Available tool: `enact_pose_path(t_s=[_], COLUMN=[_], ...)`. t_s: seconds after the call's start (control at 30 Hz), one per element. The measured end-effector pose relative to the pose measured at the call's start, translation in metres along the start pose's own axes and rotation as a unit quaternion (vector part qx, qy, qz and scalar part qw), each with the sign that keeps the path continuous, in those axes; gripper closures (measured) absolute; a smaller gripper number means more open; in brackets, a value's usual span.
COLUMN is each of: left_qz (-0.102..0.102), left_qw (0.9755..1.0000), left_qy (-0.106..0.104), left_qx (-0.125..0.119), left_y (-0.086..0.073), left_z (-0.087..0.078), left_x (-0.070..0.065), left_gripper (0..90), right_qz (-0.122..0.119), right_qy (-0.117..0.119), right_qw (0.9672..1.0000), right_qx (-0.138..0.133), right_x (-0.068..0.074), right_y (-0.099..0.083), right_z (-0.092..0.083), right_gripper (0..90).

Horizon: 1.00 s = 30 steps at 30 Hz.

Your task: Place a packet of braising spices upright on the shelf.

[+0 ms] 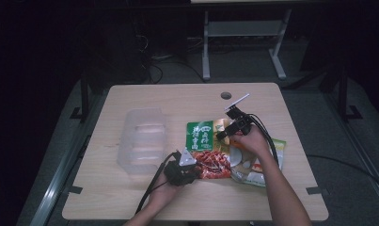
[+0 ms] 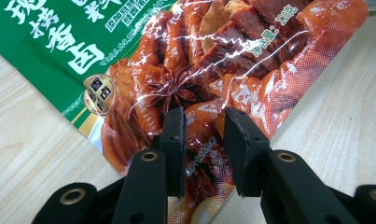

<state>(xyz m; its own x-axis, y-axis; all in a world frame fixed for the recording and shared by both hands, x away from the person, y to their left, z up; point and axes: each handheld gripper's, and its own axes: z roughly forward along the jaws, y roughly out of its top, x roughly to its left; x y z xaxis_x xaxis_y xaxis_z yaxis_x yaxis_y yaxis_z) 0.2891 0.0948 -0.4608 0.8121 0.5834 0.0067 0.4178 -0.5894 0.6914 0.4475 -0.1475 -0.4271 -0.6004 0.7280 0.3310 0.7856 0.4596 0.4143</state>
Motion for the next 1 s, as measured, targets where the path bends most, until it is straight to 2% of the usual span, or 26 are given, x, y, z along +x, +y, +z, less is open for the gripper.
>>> enact_pose_path(t_s=[0.1,0.13,0.27,0.37,0.4,0.47,0.5,0.57,0.73,0.83,0.9,0.93,0.97,1.0], left_qz=[0.0,0.004,0.006,0.004,0.004,0.006,0.006,0.007,0.008,0.008,0.01,0.01,0.01,0.01], left_qw=[1.0,1.0,1.0,1.0,1.0,1.0,1.0,1.0,1.0,1.0,1.0,1.0,0.9999,0.9999], left_qy=[0.0,0.001,0.0,-0.001,-0.001,-0.001,-0.001,0.001,0.001,0.001,0.001,0.001,0.001,0.002], left_qx=[0.0,0.0,-0.001,0.0,0.0,-0.001,-0.001,-0.001,-0.001,-0.001,-0.002,-0.002,-0.003,-0.003], left_y=[-0.0002,-0.0001,-0.0003,-0.0002,-0.0002,-0.0003,-0.0003,-0.0003,-0.0002,-0.0002,-0.0003,-0.0003,-0.0003,-0.0003], left_z=[0.0006,0.001,0.0019,0.0022,0.0022,0.0025,0.0025,0.0029,0.003,0.0031,0.0038,0.0038,0.0038,0.004], left_x=[-0.0002,-0.0002,-0.0002,-0.0001,-0.0001,0.0,0.0,-0.0001,-0.0002,-0.0001,-0.0008,-0.0008,-0.0009,-0.0011], left_gripper=[69.1,69.2,69.4,69.4,69.4,69.4,69.4,69.4,69.3,69.3,69.3,69.2,69.2,69.2], right_qz=[-0.001,-0.001,-0.007,-0.011,-0.011,-0.017,-0.017,-0.019,0.003,0.003,-0.005,-0.005,-0.005,-0.006], right_qy=[0.008,0.021,0.047,0.057,0.057,0.052,0.057,0.064,0.076,0.075,0.067,0.067,0.079,0.082], right_qw=[1.0,0.9998,0.9988,0.9983,0.9983,0.9985,0.9982,0.9977,0.9971,0.9972,0.9977,0.9977,0.9969,0.9966], right_qx=[-0.001,-0.004,-0.005,-0.007,-0.007,-0.004,-0.005,-0.005,0.003,0.004,0.005,0.005,0.006,0.009], right_x=[-0.0009,-0.0017,-0.0022,0.0,0.0,0.0022,0.0025,0.0035,0.0015,0.0011,0.0016,0.0016,0.0019,0.0018], right_y=[-0.0006,-0.0022,-0.0068,-0.0076,-0.0076,-0.0065,-0.0066,-0.007,-0.0068,-0.0067,-0.0067,-0.0067,-0.0075,-0.0077], right_z=[-0.0009,-0.0014,0.0005,0.0014,0.0014,0.0005,-0.0002,-0.0016,0.0023,0.0036,0.0021,0.0021,0.0,0.0006], right_gripper=[39.4,42.9,49.7,55.7,55.7,62.2,66.3,68.5,67.6,71.3,82.0,82.0,87.9,86.6])
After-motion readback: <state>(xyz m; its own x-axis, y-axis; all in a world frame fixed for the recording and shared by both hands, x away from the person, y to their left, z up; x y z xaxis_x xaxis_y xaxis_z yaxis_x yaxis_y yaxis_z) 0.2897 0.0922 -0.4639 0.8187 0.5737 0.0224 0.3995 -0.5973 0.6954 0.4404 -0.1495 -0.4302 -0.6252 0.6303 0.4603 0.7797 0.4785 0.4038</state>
